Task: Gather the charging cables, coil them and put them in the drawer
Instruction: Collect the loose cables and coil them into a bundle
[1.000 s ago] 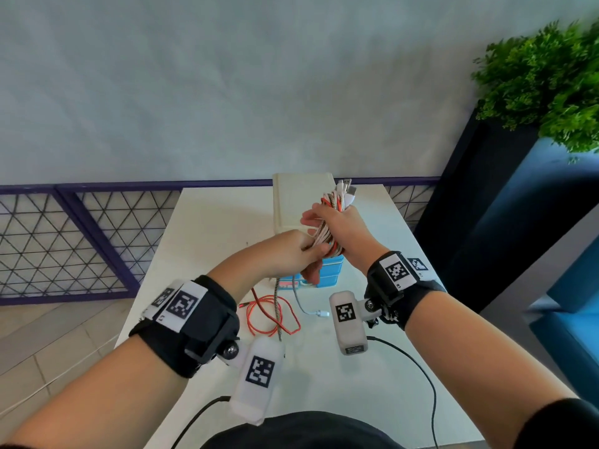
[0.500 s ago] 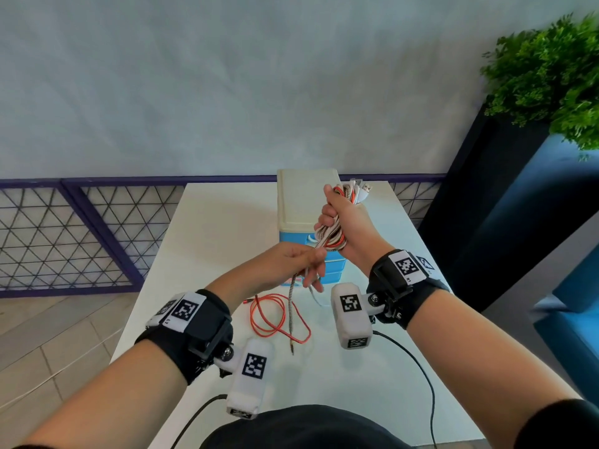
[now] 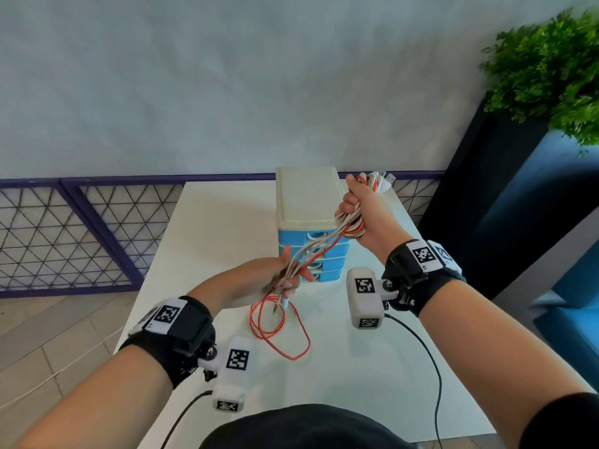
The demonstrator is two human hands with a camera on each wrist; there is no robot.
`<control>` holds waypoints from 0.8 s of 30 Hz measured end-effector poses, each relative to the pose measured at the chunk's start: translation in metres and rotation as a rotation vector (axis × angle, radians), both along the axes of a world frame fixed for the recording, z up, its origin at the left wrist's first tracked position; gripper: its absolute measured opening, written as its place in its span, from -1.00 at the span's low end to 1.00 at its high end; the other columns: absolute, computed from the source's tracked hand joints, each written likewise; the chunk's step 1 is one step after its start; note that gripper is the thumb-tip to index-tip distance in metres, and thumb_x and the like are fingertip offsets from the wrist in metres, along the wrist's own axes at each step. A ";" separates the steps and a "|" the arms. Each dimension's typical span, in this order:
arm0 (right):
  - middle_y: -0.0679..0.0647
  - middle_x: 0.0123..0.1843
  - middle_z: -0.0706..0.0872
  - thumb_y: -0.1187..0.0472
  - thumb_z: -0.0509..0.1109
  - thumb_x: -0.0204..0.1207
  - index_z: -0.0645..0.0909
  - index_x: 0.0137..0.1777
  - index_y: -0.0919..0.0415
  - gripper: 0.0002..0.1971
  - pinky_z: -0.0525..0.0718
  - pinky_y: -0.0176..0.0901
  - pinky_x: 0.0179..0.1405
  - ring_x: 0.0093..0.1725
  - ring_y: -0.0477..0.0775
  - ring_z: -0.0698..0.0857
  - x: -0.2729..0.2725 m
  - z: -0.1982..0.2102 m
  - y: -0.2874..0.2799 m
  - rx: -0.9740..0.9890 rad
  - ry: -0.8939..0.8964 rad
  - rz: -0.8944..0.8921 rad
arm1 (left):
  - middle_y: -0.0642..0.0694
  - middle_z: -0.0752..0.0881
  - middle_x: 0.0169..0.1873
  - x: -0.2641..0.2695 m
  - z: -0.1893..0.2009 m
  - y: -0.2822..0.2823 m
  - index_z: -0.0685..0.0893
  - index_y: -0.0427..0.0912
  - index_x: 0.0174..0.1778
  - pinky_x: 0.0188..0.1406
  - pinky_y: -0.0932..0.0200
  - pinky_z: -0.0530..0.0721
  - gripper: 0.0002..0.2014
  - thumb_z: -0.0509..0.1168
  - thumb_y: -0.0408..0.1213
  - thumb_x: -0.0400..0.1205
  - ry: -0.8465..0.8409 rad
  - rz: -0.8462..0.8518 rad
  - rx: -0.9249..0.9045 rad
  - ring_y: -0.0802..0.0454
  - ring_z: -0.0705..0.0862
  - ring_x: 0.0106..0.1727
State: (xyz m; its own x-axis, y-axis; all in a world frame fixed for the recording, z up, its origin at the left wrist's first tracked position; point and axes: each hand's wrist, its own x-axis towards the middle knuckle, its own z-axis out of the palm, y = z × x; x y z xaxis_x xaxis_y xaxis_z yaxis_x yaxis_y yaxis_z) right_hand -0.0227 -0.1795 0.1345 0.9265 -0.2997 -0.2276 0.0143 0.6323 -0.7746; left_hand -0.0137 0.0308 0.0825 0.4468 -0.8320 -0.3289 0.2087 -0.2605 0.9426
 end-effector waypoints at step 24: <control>0.38 0.09 0.78 -0.04 0.54 0.43 0.65 0.15 0.40 -0.49 0.71 0.19 0.22 0.11 0.35 0.78 -0.025 0.005 0.017 -0.887 0.145 0.735 | 0.12 0.63 -0.38 0.022 0.052 -0.030 0.17 0.00 -0.09 0.44 -0.04 0.27 -0.56 0.40 -0.27 0.47 -1.327 0.070 0.322 -0.02 0.50 -0.17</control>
State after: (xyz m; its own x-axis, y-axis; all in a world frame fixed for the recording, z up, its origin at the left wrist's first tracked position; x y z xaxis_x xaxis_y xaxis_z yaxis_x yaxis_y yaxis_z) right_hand -0.0476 -0.1628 0.1397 0.9258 0.1919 -0.3258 -0.2563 -0.3148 -0.9139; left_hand 0.0084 0.0012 0.1347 0.6126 -0.7639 0.2029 -0.7752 -0.5307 0.3426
